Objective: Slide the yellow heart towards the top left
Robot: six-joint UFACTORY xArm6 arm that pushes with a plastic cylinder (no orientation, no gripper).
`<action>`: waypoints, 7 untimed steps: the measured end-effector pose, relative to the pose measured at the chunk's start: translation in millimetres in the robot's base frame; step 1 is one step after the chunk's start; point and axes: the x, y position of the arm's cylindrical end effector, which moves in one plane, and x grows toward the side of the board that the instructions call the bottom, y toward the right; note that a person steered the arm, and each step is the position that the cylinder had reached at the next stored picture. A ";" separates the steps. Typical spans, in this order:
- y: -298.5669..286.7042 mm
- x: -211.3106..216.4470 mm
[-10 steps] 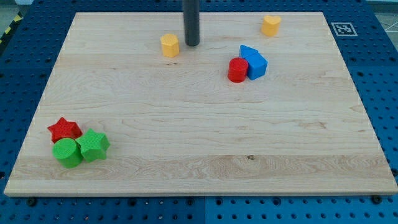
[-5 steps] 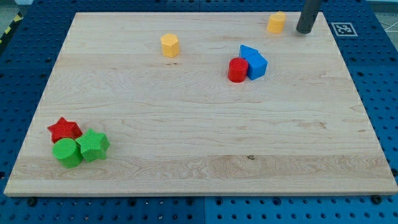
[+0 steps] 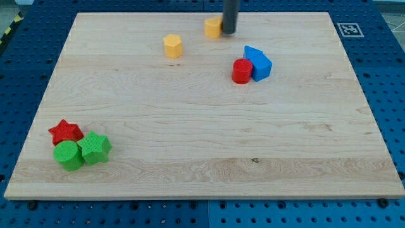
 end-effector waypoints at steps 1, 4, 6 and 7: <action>-49.3 0.0; -126.4 -5.2; -92.7 -27.9; -142.5 -24.1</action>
